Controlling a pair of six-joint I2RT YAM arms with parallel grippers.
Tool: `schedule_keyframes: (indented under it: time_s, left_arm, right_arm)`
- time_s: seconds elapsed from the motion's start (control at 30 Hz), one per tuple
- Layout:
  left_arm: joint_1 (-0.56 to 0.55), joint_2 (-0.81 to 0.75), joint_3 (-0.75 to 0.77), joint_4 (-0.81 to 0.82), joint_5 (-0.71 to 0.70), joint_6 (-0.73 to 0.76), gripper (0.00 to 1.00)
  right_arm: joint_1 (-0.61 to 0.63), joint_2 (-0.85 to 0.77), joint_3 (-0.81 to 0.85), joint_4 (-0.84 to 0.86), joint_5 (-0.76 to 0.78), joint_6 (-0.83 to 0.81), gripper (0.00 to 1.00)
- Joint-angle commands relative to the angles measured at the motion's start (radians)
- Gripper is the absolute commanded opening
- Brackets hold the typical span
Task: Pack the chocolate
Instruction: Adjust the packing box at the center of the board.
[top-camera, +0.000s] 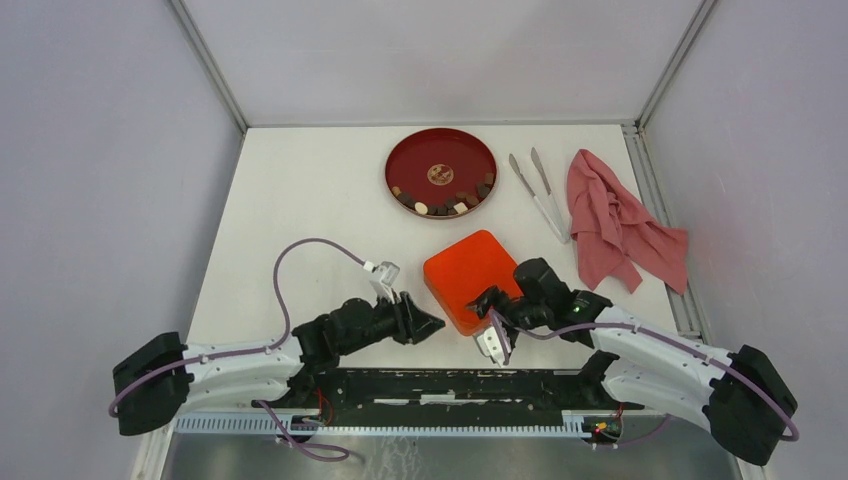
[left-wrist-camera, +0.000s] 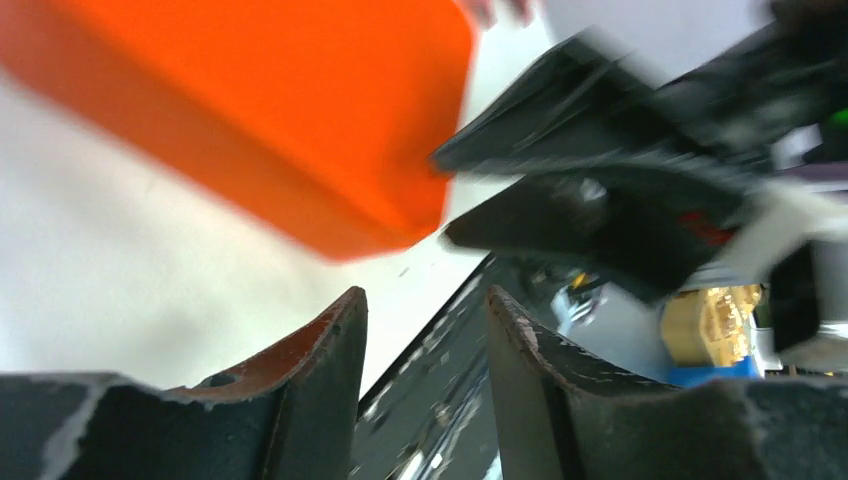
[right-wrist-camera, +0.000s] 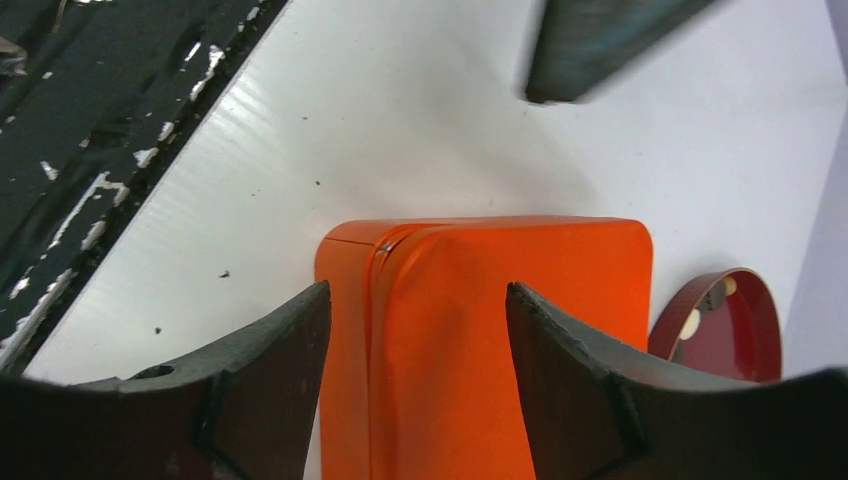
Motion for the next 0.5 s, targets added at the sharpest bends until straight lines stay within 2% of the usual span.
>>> schedule_keyframes:
  time_s: [0.0, 0.2, 0.3, 0.47]
  left_arm:
    - [-0.059, 0.081, -0.107, 0.228, -0.051, -0.159, 0.52]
    - [-0.204, 0.279, 0.028, 0.176, -0.212, -0.145, 0.54]
    - [-0.231, 0.377, 0.052, 0.218, -0.264, -0.191, 0.61]
    - [-0.237, 0.483, 0.066, 0.264, -0.318, -0.287, 0.6]
  right_arm:
    - [0.047, -0.024, -0.019, 0.125, 0.096, 0.057, 0.68]
    - [0.085, -0.021, -0.032, 0.153, 0.148, 0.068, 0.61]
    - [0.09, -0.025, -0.039, 0.159, 0.164, 0.069, 0.57]
    - [0.101, -0.022, -0.044, 0.162, 0.185, 0.066, 0.51]
